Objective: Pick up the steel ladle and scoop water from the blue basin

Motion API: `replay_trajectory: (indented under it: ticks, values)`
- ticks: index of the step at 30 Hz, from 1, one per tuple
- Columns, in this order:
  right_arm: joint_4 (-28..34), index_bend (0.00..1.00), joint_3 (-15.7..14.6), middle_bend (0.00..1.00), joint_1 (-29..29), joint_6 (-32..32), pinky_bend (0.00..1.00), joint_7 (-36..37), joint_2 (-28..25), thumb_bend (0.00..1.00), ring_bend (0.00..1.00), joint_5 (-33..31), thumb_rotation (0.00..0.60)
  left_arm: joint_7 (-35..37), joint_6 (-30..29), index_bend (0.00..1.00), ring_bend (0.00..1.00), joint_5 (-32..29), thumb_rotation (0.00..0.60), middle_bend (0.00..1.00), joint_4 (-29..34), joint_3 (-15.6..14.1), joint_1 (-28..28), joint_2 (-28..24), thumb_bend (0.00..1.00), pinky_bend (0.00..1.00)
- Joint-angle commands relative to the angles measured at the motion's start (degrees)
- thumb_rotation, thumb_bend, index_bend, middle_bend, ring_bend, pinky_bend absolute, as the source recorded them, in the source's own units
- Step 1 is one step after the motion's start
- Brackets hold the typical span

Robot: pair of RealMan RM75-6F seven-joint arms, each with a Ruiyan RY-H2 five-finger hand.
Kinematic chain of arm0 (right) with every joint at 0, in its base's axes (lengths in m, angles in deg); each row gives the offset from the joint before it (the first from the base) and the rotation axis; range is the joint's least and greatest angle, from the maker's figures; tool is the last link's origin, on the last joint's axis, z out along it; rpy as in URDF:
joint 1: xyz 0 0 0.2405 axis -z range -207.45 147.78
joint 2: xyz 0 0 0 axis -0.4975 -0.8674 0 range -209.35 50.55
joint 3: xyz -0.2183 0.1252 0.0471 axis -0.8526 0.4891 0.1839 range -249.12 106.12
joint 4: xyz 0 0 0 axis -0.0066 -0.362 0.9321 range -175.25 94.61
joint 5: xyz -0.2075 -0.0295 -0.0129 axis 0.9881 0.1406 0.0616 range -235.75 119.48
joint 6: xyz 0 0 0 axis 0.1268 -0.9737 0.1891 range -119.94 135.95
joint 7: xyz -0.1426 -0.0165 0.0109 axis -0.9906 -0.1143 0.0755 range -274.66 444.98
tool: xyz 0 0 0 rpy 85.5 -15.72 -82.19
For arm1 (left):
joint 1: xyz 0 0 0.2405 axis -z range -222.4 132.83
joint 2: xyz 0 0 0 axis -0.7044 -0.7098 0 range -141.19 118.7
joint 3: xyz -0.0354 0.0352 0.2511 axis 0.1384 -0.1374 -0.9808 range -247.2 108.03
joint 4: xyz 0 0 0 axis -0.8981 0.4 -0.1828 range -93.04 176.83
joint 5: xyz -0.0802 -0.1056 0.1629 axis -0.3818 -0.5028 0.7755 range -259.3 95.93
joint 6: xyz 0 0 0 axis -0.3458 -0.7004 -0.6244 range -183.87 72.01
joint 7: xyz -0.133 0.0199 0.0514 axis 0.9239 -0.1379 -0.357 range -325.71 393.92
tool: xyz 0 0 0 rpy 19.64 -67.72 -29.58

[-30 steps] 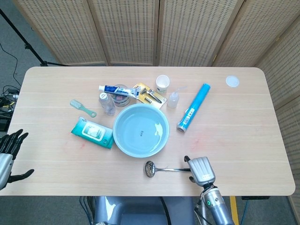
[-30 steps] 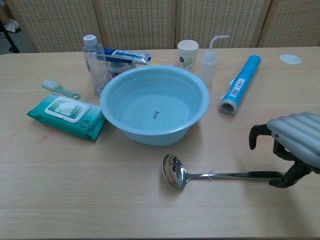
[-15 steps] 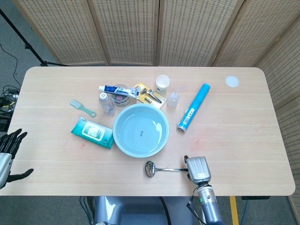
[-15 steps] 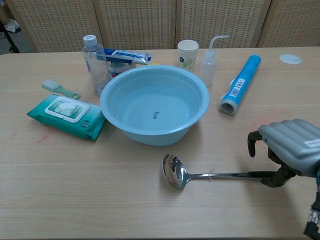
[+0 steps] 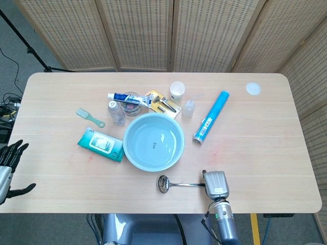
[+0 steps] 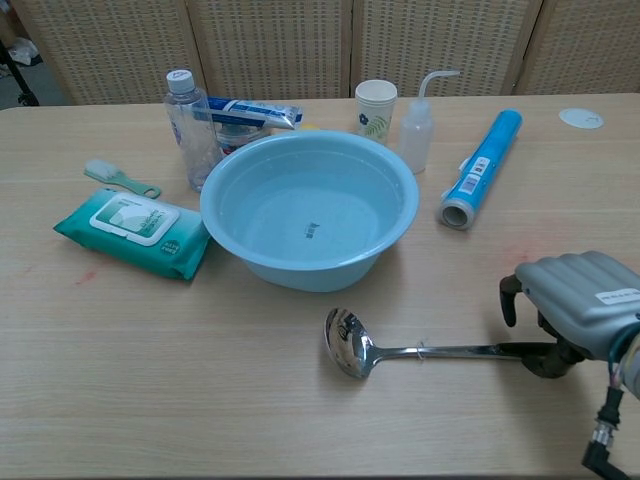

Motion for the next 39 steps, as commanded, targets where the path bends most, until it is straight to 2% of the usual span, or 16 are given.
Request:
replay_trajectory:
  ticks: [1,22,26,31,34,39]
  values:
    - [-0.2,0.45,-0.1,1.0,-0.3,-0.3,1.0,-0.5,0.4,0.33,0.97,-0.9,0.6,0.0,0.1,0.0,0.0,-0.2,0.6,0.0,0.0,0.1,0.0,0.0,0.0,0.0]
    - [-1.1,0.46,-1.8,1.0,-2.4,-1.1,1.0,-0.9,2.4,0.34,0.97,-2.9,0.6,-0.9,0.5,0.0,0.0,-0.7,0.6,0.0,-0.1,0.2,0.2,0.4,0.0,0.0]
    - [-1.9,0.5,-2.0,1.0,-2.7,-1.0,1.0,-0.6,2.9,0.36,0.97,-2.9,0.6,-0.4,0.5,0.0,0.0,-0.7,0.6,0.0,-0.1,0.2,0.2,0.3,0.0,0.0]
    - [-2.5,0.62,-2.3,1.0,-3.0,-0.9,1.0,-0.2,3.2,0.47,0.97,-2.9,0.6,0.0,0.3,0.0,0.0,-0.6,0.6,0.0,-0.2,0.3,0.1,0.1,0.0,0.0]
    - [-2.3,0.71,-2.6,1.0,-3.2,-0.8,1.0,0.3,2.9,0.61,0.97,-2.6,0.6,0.0,0.4,0.0,0.0,-0.7,0.6,0.0,-0.2,0.3,0.2,0.1,0.0,0.0]
    - [-1.0,0.76,-3.1,1.0,-3.2,-0.7,1.0,2.5,1.9,0.78,0.97,-0.7,0.6,-0.1,0.5,0.0,0.0,-0.7,0.6,0.0,-0.2,0.3,0.2,0.1,0.0,0.0]
